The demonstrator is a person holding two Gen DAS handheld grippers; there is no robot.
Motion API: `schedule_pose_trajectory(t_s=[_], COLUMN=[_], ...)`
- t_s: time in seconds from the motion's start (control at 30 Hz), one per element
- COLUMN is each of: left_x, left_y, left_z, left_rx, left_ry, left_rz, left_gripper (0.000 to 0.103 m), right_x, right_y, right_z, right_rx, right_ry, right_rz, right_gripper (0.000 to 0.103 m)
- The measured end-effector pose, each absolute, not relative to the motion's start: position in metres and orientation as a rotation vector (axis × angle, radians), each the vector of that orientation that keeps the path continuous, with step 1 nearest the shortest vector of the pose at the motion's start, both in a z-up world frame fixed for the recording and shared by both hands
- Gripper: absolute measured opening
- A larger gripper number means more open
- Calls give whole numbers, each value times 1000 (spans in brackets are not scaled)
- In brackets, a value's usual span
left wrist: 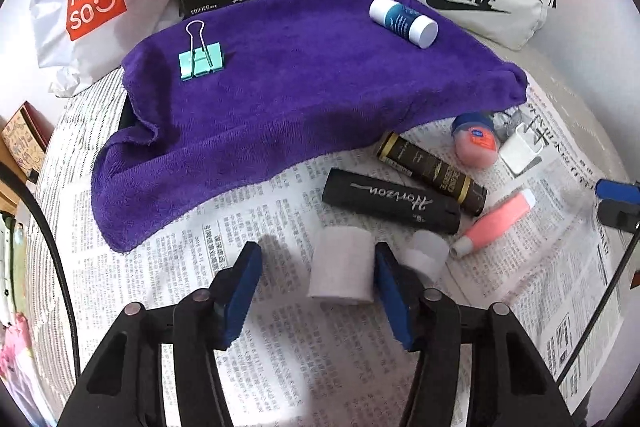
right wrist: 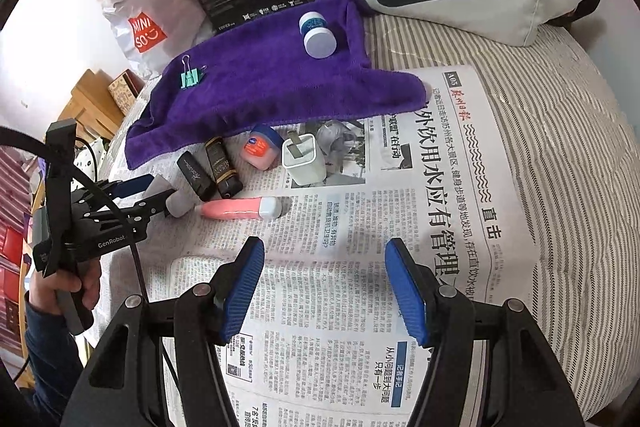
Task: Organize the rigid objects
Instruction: 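Grasp the white tape roll with the left gripper while the right gripper moves toward the charger, then close the right gripper on the white charger plug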
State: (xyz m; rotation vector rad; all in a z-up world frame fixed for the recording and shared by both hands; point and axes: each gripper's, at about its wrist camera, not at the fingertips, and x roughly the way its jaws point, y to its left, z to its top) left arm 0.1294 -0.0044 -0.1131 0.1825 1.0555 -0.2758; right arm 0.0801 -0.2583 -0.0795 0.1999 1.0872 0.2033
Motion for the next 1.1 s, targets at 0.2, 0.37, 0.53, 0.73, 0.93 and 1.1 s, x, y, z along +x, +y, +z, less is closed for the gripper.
schedule_pose_trajectory(t_s=[0.2, 0.37, 0.53, 0.73, 0.93, 1.1], left_x=[127, 122, 120, 117, 116, 115], left_y=[-9, -4, 16, 34, 37, 38], left_z=[-111, -110, -110, -112, -113, -113], left_rx=[189, 165, 131, 121, 101, 100], left_ry=[1045, 1036, 1028, 1027, 1023, 1015], left_rz=[-314, -318, -263, -212, -209, -216], left_gripper=[31, 27, 27, 27, 27, 27], right_x=[80, 84, 96, 120, 137, 145], right_y=[-257, -257, -255, -239, -227, -222], right_z=[-85, -88, -89, -88, -100, -109], right_rx=[199, 199, 190, 98, 69, 76], right_ry=[1094, 1092, 1072, 1032, 1046, 1051], right_rz=[207, 200, 202, 205, 216, 223], right_gripper=[62, 62, 62, 61, 42, 38])
